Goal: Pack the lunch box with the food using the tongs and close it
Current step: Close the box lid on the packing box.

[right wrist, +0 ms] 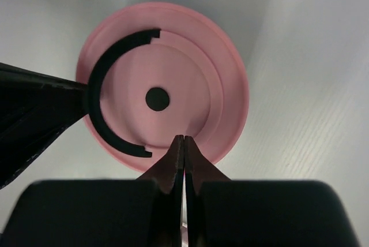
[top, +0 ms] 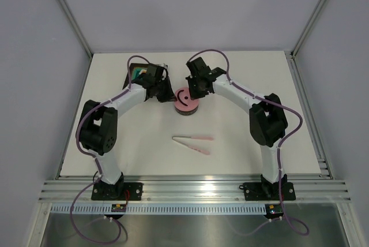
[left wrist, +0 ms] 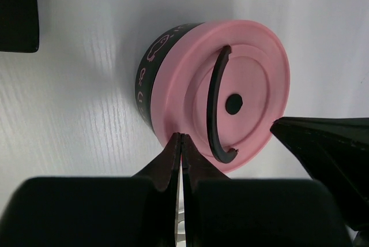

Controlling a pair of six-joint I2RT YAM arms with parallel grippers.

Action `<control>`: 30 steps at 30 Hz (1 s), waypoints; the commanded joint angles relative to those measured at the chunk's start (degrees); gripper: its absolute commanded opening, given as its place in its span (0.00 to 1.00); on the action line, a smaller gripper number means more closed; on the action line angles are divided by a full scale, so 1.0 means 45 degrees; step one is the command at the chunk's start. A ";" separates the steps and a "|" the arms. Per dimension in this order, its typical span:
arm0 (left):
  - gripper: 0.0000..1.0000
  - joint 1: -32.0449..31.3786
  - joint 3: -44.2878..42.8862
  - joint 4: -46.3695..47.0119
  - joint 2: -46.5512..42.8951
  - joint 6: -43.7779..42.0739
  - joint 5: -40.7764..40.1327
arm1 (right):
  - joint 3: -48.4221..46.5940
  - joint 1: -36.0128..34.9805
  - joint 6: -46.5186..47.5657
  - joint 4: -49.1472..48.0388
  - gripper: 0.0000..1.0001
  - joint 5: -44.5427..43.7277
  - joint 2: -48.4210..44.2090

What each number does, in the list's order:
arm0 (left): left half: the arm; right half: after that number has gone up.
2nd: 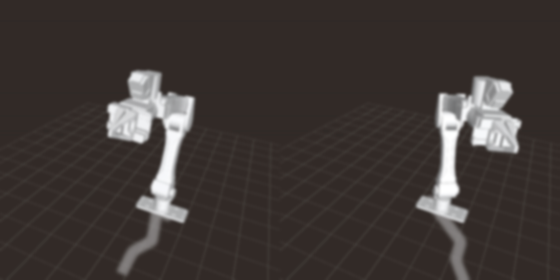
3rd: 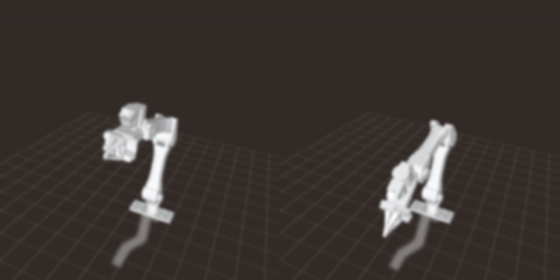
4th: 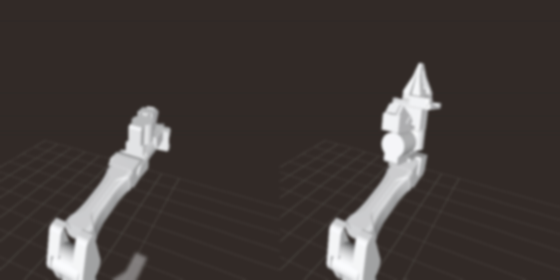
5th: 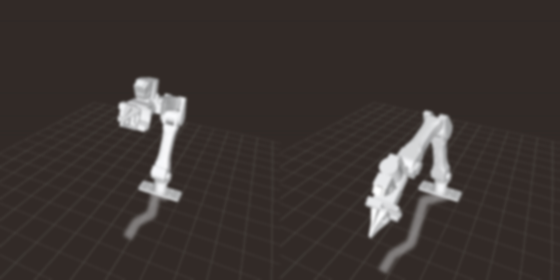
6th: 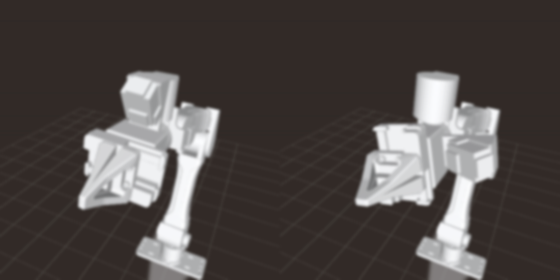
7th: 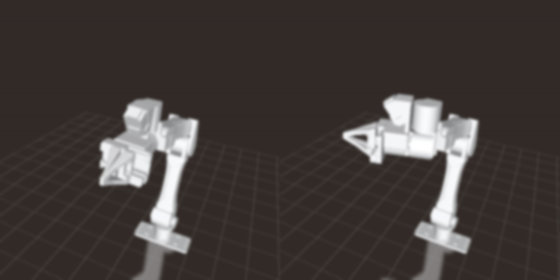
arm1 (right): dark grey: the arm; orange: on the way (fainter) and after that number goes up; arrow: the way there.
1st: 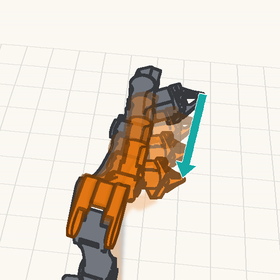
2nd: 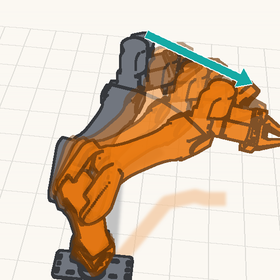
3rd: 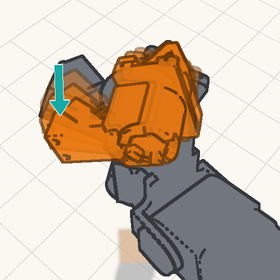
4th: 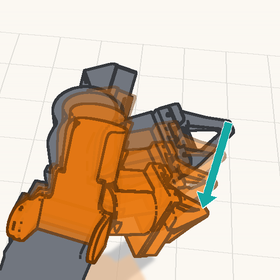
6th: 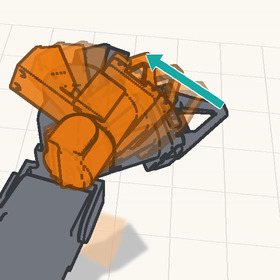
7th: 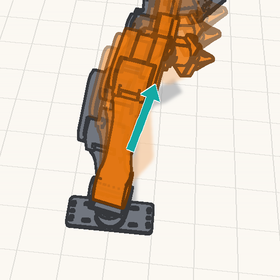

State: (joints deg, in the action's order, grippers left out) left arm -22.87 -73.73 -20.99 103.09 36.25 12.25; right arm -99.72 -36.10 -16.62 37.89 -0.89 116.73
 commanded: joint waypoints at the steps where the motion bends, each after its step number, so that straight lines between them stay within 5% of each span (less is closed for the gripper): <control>1: 0.00 -0.0132 -0.0393 0.0563 0.0683 0.0011 0.0188 | 0.0558 -0.0201 -0.0232 -0.0334 0.00 0.0138 0.0544; 6: 0.00 -0.0151 -0.0041 0.0681 0.1174 0.0128 0.0344 | 0.0774 -0.0240 -0.0193 -0.0256 0.00 0.0138 0.0566; 17: 0.00 -0.0190 -0.0529 -0.0354 -0.1306 -0.0399 -0.0769 | -0.1021 -0.0240 0.0236 0.0290 0.00 -0.0740 -0.1368; 30: 0.00 -0.0366 -0.1173 -0.0081 -0.0879 -0.0165 0.0050 | 0.0207 -0.0240 -0.0232 -0.0197 0.00 0.0001 0.0271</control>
State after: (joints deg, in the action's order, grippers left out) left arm -23.97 -76.20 -23.22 97.19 35.62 10.57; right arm -100.33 -36.56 -16.82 37.50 -2.20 115.63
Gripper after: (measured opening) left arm 0.003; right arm 0.007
